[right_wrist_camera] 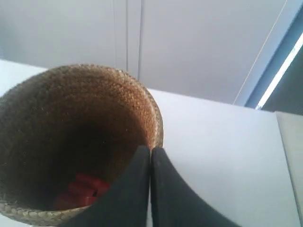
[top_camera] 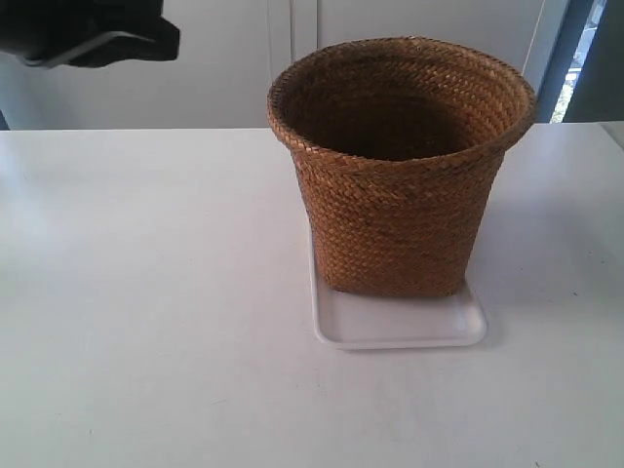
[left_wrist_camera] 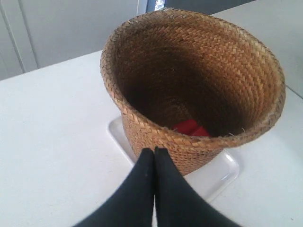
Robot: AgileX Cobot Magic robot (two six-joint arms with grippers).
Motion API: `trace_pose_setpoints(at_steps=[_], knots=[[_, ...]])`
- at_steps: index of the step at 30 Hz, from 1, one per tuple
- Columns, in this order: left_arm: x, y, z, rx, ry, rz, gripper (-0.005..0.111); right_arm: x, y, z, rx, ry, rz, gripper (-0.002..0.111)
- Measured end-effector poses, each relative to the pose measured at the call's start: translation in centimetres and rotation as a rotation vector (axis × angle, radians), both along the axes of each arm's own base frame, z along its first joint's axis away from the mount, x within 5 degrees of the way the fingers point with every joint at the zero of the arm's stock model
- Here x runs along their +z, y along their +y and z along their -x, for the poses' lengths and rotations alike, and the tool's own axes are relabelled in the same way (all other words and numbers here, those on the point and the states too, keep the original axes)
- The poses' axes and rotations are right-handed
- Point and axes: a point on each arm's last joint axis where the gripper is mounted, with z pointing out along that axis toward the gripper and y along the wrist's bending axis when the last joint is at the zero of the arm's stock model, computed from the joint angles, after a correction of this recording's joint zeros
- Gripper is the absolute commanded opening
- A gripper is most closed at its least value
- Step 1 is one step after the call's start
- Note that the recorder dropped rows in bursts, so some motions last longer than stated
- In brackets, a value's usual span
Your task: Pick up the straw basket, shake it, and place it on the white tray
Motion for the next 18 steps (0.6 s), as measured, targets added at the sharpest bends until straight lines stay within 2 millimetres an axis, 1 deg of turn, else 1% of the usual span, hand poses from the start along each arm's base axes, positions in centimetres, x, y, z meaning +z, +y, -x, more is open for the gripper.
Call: trace_pose_setpoints(at_steps=[2,4,5,6,8,9,11,14,16,18], knots=[[-0.1,0.9,2.0,0.015,-0.034,0.008,0.001,-0.2,-0.1,2.7,0.0,-0.063,-0.003,0.0],[-0.8,1.7,3.7,0.035,-0.063,0.02,0.001,-1.3,-0.2,4.9,0.0,-0.094,-0.004,0.0],[-1.5,2.2,4.6,0.047,-0.078,0.025,0.001,-2.2,-0.2,6.0,0.0,-0.102,-0.004,0.0],[-2.3,2.6,5.4,0.061,-0.094,0.025,0.001,-3.5,-0.3,6.7,0.0,-0.097,-0.004,0.0],[-4.5,3.4,6.5,0.093,-0.118,0.018,0.0,-6.2,-0.3,8.5,0.01,-0.133,0.021,0.0],[-5.6,3.8,7.0,0.113,-0.136,0.018,0.0,-7.3,-0.4,9.3,0.018,-0.165,0.041,0.0],[-7.4,4.4,7.6,0.149,-0.165,0.022,0.0,-10.1,-0.4,10.7,0.033,-0.22,0.088,0.0],[-10.1,4.9,8.1,0.186,-0.174,0.013,0.0,-13.4,-0.5,12.3,0.039,-0.278,0.116,0.0],[-11.8,5.1,8.3,0.19,-0.156,-0.015,0.0,-14.9,-0.5,13.0,0.04,-0.291,0.124,0.0],[-13.1,5.2,8.5,0.189,-0.127,-0.036,0.0,-15.9,-0.5,13.4,0.038,-0.321,0.123,0.0]])
